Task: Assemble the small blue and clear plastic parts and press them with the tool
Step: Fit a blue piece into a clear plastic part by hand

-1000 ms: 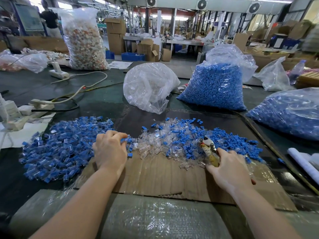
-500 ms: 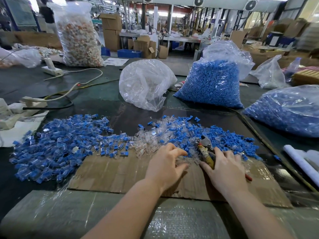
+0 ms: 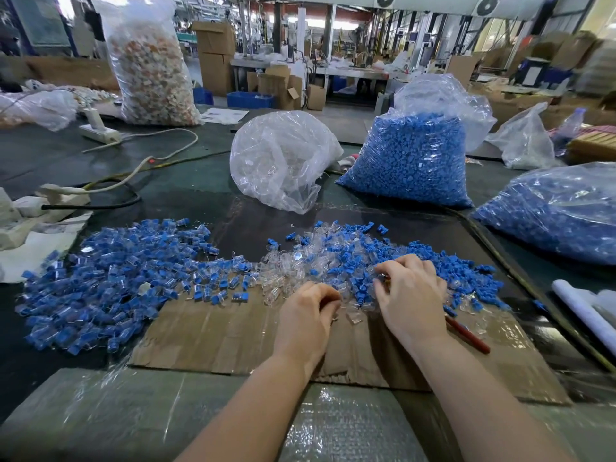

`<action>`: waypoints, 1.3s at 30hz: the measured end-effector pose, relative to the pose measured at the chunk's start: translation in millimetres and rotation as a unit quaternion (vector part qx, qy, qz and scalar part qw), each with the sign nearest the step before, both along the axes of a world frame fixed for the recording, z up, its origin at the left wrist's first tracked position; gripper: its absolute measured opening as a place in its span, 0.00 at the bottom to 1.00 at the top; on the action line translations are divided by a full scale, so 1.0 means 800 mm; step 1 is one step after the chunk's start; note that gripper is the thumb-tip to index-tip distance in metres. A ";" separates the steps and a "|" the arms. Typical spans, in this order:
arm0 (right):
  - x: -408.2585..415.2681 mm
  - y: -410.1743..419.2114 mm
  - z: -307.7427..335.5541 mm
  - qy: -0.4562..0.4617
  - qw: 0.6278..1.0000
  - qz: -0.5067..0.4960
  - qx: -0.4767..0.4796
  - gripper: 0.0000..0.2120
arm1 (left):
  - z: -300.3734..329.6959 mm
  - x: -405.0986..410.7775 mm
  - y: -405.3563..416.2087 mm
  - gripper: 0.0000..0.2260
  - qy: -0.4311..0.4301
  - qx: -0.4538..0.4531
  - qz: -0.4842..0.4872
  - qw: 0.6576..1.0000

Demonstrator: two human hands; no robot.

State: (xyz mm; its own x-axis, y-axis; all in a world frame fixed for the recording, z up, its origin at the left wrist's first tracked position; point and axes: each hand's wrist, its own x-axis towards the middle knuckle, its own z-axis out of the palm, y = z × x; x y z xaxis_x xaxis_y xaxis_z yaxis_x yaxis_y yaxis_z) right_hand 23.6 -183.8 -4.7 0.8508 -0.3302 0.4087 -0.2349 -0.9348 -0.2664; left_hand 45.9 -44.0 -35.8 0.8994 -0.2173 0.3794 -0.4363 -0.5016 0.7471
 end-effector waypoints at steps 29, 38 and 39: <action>-0.030 0.028 -0.015 -0.110 0.975 0.066 0.183 0.02 | -0.004 0.005 0.004 0.05 0.063 -0.057 0.003 0.996; -0.037 0.038 -0.037 -0.137 0.978 0.086 0.132 0.05 | -0.003 0.006 0.006 0.09 0.108 -0.081 -0.009 0.991; -0.037 0.039 -0.037 -0.138 0.978 0.089 0.126 0.05 | -0.002 0.005 0.006 0.10 0.113 -0.089 -0.012 0.990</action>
State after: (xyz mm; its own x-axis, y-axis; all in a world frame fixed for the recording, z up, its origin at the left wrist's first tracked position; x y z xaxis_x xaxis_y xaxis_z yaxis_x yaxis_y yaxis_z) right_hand -6.3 -152.6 -34.3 0.7733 -0.3070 0.5548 0.0385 -0.8507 -0.5243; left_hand 49.9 -38.8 -37.4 0.9607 -0.1884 0.2039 -0.2591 -0.3449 0.9022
